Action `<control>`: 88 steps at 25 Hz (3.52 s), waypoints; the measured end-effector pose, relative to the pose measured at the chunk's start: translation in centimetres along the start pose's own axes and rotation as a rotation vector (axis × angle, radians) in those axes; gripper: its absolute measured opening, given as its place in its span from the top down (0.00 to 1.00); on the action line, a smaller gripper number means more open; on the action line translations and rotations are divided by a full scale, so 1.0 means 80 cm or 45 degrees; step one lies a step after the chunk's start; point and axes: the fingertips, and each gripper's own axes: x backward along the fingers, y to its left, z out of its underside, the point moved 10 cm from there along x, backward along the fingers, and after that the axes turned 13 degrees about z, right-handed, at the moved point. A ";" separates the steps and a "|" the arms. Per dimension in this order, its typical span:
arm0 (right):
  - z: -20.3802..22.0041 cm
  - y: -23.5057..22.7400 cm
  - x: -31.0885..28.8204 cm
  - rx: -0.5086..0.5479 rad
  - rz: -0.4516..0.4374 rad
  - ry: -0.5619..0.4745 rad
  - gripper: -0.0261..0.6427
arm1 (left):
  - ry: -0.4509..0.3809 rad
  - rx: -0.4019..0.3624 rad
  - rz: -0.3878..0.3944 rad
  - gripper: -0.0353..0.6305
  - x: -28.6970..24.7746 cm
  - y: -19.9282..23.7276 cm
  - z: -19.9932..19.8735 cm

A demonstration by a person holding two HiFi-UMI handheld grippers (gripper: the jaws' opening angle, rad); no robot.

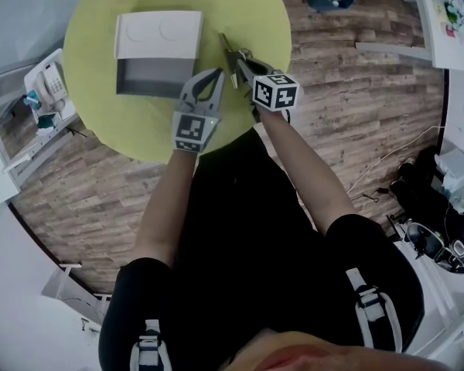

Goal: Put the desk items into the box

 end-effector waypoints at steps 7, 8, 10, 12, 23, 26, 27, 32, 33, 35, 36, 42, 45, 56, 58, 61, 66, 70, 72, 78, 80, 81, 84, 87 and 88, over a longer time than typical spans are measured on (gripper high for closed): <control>-0.008 0.028 0.043 0.068 0.016 -0.049 0.92 | -0.038 -0.033 -0.015 0.93 0.046 -0.010 -0.019; -0.010 0.033 0.051 0.081 0.016 -0.058 0.92 | -0.047 -0.032 -0.018 0.93 0.052 -0.012 -0.023; -0.014 0.044 0.068 0.105 0.014 -0.077 0.92 | -0.059 -0.041 -0.021 0.93 0.064 -0.017 -0.031; -0.016 0.057 0.084 0.129 0.012 -0.097 0.92 | -0.070 -0.057 -0.020 0.93 0.078 -0.022 -0.038; -0.012 0.132 0.140 0.261 -0.053 -0.145 0.92 | -0.146 -0.095 -0.081 0.93 0.158 -0.047 -0.052; -0.008 0.159 0.144 0.308 -0.075 -0.140 0.92 | -0.164 -0.096 -0.106 0.93 0.183 -0.048 -0.050; -0.007 0.168 0.144 0.322 -0.082 -0.139 0.92 | -0.170 -0.095 -0.115 0.93 0.192 -0.047 -0.049; -0.002 0.211 0.138 0.408 -0.120 -0.115 0.92 | -0.193 -0.092 -0.168 0.93 0.232 -0.040 -0.045; 0.001 0.219 0.137 0.426 -0.128 -0.108 0.92 | -0.195 -0.088 -0.178 0.93 0.239 -0.039 -0.042; 0.006 0.236 0.134 0.458 -0.145 -0.098 0.92 | -0.201 -0.077 -0.199 0.93 0.255 -0.036 -0.036; 0.008 0.243 0.133 0.474 -0.153 -0.095 0.92 | -0.205 -0.071 -0.212 0.93 0.263 -0.034 -0.033; 0.007 0.277 0.110 0.565 -0.204 -0.076 0.92 | -0.220 -0.030 -0.288 0.93 0.289 -0.019 -0.018; 0.001 0.291 0.091 0.588 -0.226 -0.063 0.92 | -0.225 -0.009 -0.322 0.93 0.297 -0.006 -0.013; -0.014 0.302 0.016 0.667 -0.296 -0.006 0.92 | -0.224 0.068 -0.418 0.93 0.278 0.043 0.006; -0.014 0.302 0.002 0.686 -0.308 0.009 0.92 | -0.215 0.081 -0.431 0.93 0.274 0.052 0.012; -0.016 0.301 -0.020 0.699 -0.322 0.030 0.92 | -0.209 0.111 -0.460 0.93 0.269 0.068 0.020; -0.020 0.292 -0.044 0.690 -0.364 0.065 0.92 | -0.209 0.143 -0.498 0.93 0.260 0.080 0.028; -0.021 0.290 -0.056 0.692 -0.387 0.088 0.92 | -0.208 0.170 -0.521 0.93 0.253 0.085 0.036; -0.019 0.292 -0.063 0.698 -0.392 0.098 0.92 | -0.205 0.180 -0.532 0.93 0.252 0.090 0.041; -0.015 0.296 -0.089 0.698 -0.393 0.133 0.92 | -0.190 0.203 -0.559 0.93 0.254 0.105 0.055; -0.013 0.298 -0.096 0.701 -0.393 0.144 0.92 | -0.189 0.214 -0.567 0.93 0.256 0.109 0.059; -0.012 0.300 -0.099 0.705 -0.394 0.149 0.92 | -0.188 0.220 -0.571 0.93 0.257 0.111 0.060; -0.010 0.303 -0.110 0.717 -0.399 0.166 0.92 | -0.182 0.234 -0.579 0.93 0.255 0.120 0.066; -0.008 0.304 -0.118 0.721 -0.397 0.180 0.92 | -0.178 0.248 -0.587 0.93 0.253 0.128 0.072; -0.008 0.304 -0.121 0.722 -0.396 0.185 0.92 | -0.178 0.253 -0.587 0.93 0.252 0.130 0.073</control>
